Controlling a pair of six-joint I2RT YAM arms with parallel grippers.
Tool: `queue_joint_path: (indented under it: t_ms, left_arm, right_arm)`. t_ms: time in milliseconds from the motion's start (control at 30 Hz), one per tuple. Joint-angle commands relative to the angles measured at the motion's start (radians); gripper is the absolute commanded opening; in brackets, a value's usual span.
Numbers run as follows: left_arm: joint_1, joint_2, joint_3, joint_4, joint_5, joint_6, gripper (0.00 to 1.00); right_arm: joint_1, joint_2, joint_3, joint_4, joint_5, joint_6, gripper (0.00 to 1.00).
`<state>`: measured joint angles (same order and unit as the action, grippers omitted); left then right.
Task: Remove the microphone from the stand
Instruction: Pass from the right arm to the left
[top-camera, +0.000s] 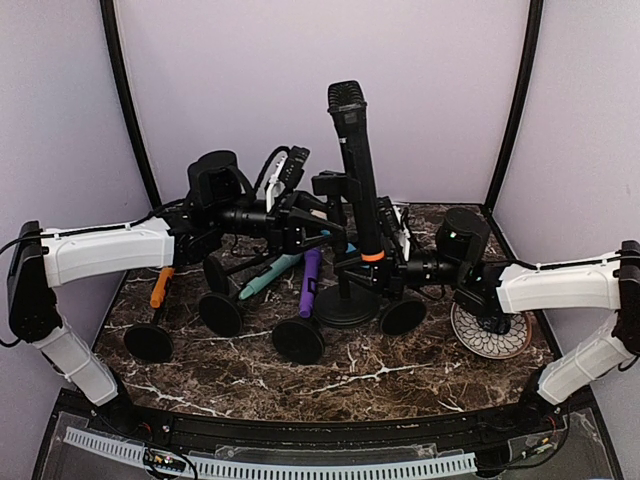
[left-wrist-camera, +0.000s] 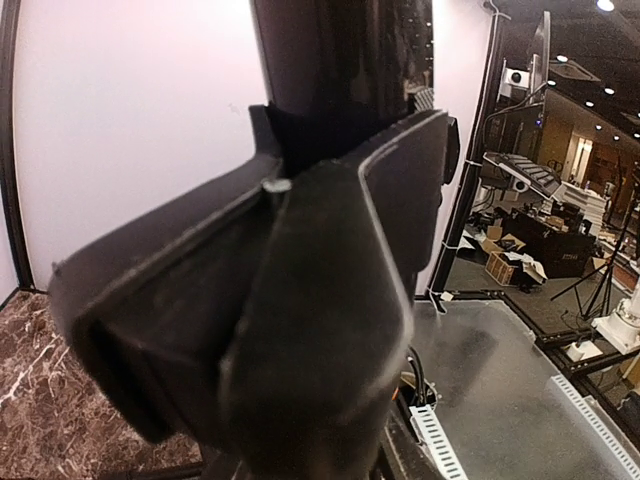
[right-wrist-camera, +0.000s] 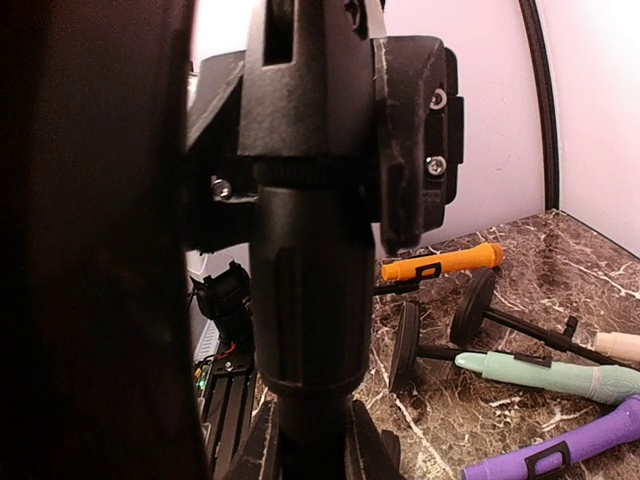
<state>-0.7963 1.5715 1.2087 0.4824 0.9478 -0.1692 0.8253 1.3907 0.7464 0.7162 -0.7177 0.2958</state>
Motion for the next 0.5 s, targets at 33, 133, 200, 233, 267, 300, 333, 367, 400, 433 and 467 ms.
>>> queue_joint_path:
  t_ms: [33,133,200,233,267,300,333,367,400,433,467]
  left_arm:
    - [-0.006,-0.007,0.008,0.044,0.028,-0.002,0.30]
    - [-0.006,-0.007,0.002,0.045,0.025,-0.001,0.23]
    - [-0.005,-0.006,0.002,0.045,0.026,0.000,0.17]
    - [-0.006,-0.006,0.002,0.045,0.026,0.002,0.12]
    - [-0.006,-0.005,0.003,0.046,0.024,0.003,0.10]
    - [-0.006,-0.005,0.003,0.046,0.022,0.005,0.05]
    - [-0.005,-0.006,0.002,0.046,0.019,0.008,0.03]
    - [-0.006,-0.007,0.002,0.046,0.010,0.012,0.00]
    - [-0.006,-0.007,0.001,0.046,0.004,0.016,0.00]
    - [-0.006,-0.009,0.000,0.046,-0.015,0.020,0.00]
    - [-0.006,-0.010,-0.004,0.049,-0.026,0.023,0.00]
  right_arm:
    - [-0.022,-0.020,0.037,0.152,0.020,0.022,0.00]
    - [-0.029,-0.019,0.029,0.150,0.031,0.027,0.00]
    - [-0.033,-0.017,0.025,0.152,0.038,0.033,0.00]
    - [-0.034,-0.016,0.022,0.154,0.041,0.035,0.00]
    - [-0.037,-0.016,0.018,0.156,0.047,0.038,0.05]
    - [-0.042,-0.017,0.013,0.161,0.054,0.042,0.10]
    - [-0.045,-0.019,0.006,0.167,0.062,0.048,0.17]
    - [-0.050,-0.022,-0.006,0.175,0.070,0.056,0.25]
    - [-0.055,-0.025,-0.017,0.183,0.079,0.062,0.35]
    - [-0.062,-0.030,-0.029,0.187,0.090,0.064,0.47]
    - [-0.069,-0.035,-0.041,0.186,0.101,0.068,0.57]
